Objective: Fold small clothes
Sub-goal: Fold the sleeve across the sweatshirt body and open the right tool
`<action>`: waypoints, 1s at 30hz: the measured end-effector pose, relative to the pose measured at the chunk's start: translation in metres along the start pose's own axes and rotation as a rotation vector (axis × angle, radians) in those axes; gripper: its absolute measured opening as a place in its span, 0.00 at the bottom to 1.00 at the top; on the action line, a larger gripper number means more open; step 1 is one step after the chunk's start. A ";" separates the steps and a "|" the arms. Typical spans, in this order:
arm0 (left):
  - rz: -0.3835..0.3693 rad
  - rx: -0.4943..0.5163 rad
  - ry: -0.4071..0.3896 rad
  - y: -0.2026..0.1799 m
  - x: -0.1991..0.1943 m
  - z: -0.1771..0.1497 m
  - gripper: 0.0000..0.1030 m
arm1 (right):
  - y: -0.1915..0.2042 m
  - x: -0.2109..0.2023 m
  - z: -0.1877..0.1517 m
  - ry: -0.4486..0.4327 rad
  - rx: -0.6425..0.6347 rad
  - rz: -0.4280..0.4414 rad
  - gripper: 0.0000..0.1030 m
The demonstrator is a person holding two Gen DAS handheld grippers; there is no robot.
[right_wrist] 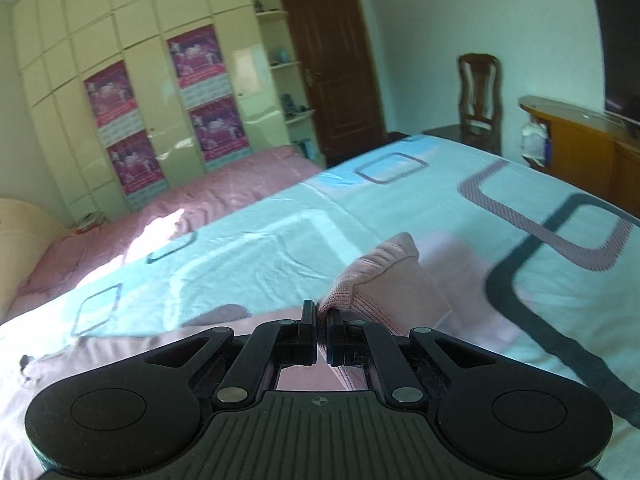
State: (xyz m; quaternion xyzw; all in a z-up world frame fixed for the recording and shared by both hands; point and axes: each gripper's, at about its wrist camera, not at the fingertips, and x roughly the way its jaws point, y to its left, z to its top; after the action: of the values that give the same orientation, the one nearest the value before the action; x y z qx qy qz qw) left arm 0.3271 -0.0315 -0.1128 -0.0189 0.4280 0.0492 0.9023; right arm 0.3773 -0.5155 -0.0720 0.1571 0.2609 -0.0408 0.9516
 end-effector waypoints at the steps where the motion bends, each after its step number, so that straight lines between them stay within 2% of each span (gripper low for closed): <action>1: -0.004 -0.005 -0.002 0.002 0.000 0.001 0.80 | 0.021 0.000 0.000 -0.001 -0.027 0.042 0.03; 5: -0.020 -0.008 -0.020 0.013 -0.001 0.005 0.80 | 0.104 -0.001 -0.015 0.014 -0.132 0.209 0.03; 9: -0.028 -0.015 -0.034 0.027 0.000 0.009 0.80 | 0.179 0.008 -0.053 0.098 -0.213 0.347 0.03; 13: -0.039 -0.027 -0.039 0.041 0.001 0.011 0.80 | 0.234 0.022 -0.101 0.216 -0.296 0.440 0.04; 16: -0.061 -0.010 -0.042 0.042 0.003 0.012 0.81 | 0.257 0.026 -0.129 0.292 -0.349 0.452 0.07; 17: -0.072 -0.004 -0.042 0.041 0.003 0.012 0.82 | 0.260 0.025 -0.132 0.305 -0.352 0.457 0.12; 18: -0.088 0.003 -0.040 0.039 0.003 0.012 0.82 | 0.257 0.022 -0.135 0.313 -0.337 0.475 0.34; 19: -0.105 0.013 -0.038 0.035 0.003 0.012 0.83 | 0.253 0.019 -0.136 0.311 -0.318 0.491 0.61; 20: -0.124 0.030 -0.035 0.030 0.003 0.011 0.83 | 0.247 0.013 -0.133 0.293 -0.306 0.494 0.69; 22: -0.174 0.069 -0.036 0.016 0.002 0.009 0.83 | 0.235 0.001 -0.127 0.266 -0.302 0.484 0.71; 24: -0.235 0.116 -0.036 -0.002 0.000 0.006 0.83 | 0.219 -0.008 -0.120 0.249 -0.277 0.436 0.71; 26: -0.279 0.180 -0.040 -0.025 0.000 0.001 0.83 | 0.197 -0.014 -0.113 0.243 -0.263 0.350 0.71; 30: -0.321 0.318 -0.052 -0.075 0.008 -0.010 0.81 | 0.149 -0.022 -0.113 0.252 -0.222 0.191 0.71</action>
State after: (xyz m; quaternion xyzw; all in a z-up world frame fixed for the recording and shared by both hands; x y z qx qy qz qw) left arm 0.3321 -0.1063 -0.1263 0.0569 0.3984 -0.1623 0.9009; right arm 0.3272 -0.3386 -0.1109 0.0790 0.3646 0.0988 0.9225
